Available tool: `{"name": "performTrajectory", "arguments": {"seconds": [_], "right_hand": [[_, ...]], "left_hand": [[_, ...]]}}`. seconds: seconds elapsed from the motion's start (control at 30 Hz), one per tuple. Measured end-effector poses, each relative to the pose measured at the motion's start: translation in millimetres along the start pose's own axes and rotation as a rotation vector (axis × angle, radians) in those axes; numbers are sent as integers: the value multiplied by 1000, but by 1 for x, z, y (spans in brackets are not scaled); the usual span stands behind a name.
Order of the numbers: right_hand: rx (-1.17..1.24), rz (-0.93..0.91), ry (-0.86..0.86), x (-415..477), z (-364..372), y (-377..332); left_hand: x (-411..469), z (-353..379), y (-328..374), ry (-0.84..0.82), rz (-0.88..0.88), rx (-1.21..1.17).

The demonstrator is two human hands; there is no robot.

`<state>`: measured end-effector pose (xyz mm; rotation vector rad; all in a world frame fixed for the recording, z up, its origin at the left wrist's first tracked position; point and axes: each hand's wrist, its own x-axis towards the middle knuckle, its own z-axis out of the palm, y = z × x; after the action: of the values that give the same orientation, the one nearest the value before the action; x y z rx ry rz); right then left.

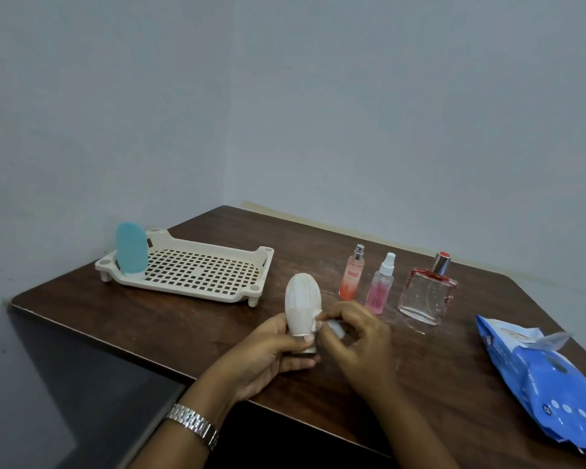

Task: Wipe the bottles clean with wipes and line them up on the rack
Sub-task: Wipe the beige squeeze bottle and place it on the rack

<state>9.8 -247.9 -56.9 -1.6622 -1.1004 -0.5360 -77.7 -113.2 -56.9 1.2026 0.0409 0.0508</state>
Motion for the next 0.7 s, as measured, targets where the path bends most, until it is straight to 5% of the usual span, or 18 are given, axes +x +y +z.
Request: {"name": "performTrajectory", "arguments": {"seconds": [0.7], "right_hand": [[-57, 2, 10, 27, 2, 4]], "left_hand": [[1, 1, -2, 5, 1, 63]]}}
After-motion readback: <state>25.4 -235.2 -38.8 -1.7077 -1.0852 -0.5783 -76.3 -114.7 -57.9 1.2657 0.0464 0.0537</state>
